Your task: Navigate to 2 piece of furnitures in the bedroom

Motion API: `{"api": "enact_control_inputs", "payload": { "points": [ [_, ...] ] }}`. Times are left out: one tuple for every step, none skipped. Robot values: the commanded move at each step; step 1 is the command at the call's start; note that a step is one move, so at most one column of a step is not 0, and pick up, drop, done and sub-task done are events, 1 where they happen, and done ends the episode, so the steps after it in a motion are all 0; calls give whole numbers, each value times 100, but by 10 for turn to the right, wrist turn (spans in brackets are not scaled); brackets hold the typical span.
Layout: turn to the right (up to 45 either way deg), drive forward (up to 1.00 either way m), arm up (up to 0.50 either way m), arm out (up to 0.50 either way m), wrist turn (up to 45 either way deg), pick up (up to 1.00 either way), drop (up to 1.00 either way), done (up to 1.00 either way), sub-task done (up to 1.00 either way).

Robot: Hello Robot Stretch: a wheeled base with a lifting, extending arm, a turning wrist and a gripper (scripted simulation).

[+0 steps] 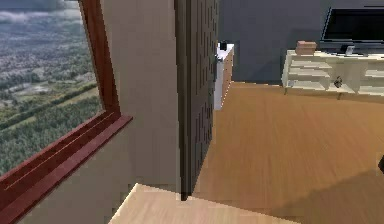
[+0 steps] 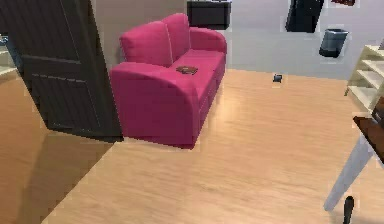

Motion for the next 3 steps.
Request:
{"api": "enact_control_inputs", "payload": {
  "points": [
    [0, 5, 0, 0, 0, 0, 0, 0, 0],
    [330, 0, 0, 0, 0, 0, 0, 0, 0],
    [30, 0, 0, 0, 0, 0, 0, 0, 0]
  ]
}}
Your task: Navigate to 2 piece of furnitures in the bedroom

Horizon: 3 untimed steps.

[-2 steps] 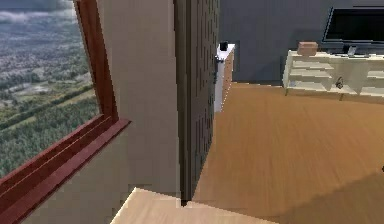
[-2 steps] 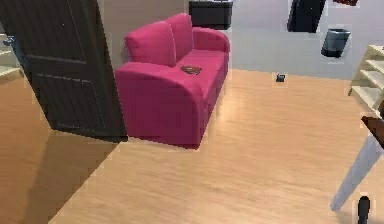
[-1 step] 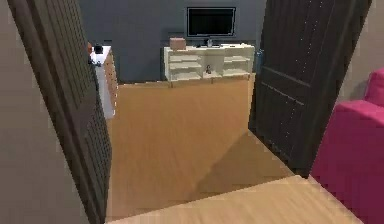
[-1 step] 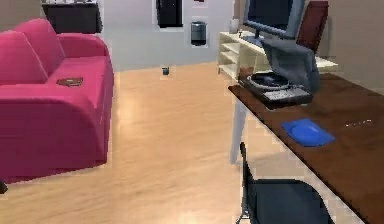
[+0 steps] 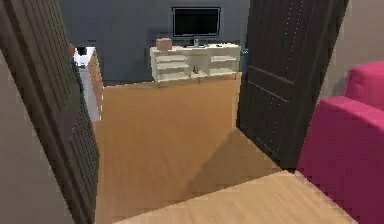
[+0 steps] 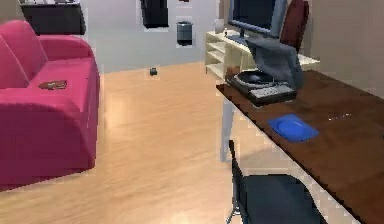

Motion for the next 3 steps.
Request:
{"api": "enact_control_inputs", "payload": {
  "points": [
    [0, 80, 0, 0, 0, 0, 0, 0, 0],
    [-180, 0, 0, 0, 0, 0, 0, 0, 0],
    [0, 100, 0, 0, 0, 0, 0, 0, 0]
  ]
}}
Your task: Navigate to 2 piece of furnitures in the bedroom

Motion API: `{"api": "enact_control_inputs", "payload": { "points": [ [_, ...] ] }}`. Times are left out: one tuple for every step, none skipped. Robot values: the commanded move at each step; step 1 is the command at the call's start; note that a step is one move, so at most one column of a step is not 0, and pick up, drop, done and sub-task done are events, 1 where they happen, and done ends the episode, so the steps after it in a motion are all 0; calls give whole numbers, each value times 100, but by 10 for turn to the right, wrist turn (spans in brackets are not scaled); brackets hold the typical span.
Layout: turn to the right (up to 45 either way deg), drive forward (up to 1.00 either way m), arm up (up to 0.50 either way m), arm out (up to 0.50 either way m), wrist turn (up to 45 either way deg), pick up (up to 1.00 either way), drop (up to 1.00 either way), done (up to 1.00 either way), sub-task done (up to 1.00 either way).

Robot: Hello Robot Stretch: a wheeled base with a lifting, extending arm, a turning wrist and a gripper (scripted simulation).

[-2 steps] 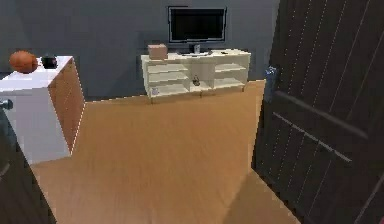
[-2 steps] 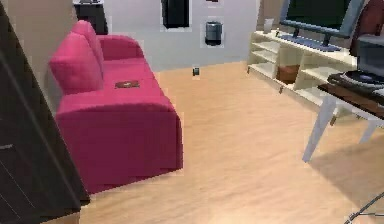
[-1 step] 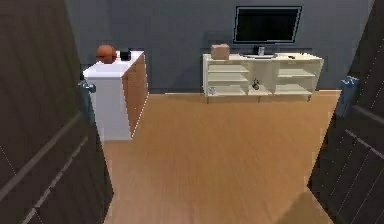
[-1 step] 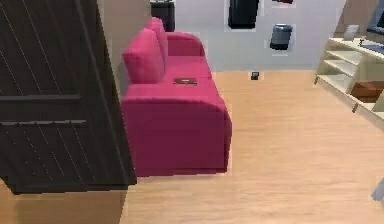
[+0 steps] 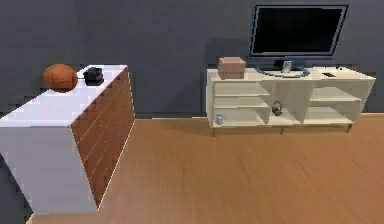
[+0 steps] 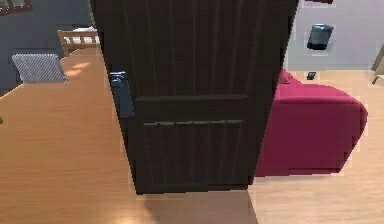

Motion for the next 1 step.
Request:
{"api": "enact_control_inputs", "payload": {
  "points": [
    [-60, 0, 0, 0, 0, 0, 0, 0, 0]
  ]
}}
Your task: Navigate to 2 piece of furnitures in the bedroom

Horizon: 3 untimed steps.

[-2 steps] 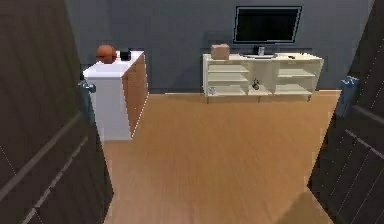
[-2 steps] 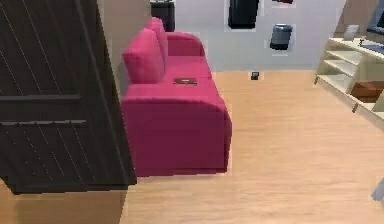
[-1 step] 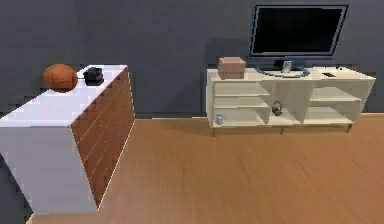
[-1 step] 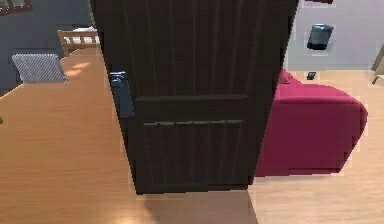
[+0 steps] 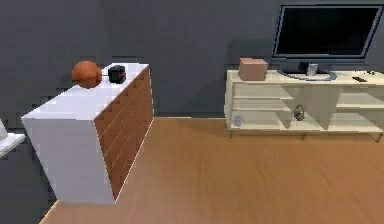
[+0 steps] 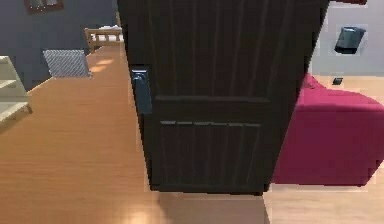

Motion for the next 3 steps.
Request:
{"api": "enact_control_inputs", "payload": {
  "points": [
    [0, 60, 0, 0, 0, 0, 0, 0, 0],
    [-300, 0, 0, 0, 0, 0, 0, 0, 0],
    [0, 0, 0, 0, 0, 0, 0, 0, 100]
  ]
}}
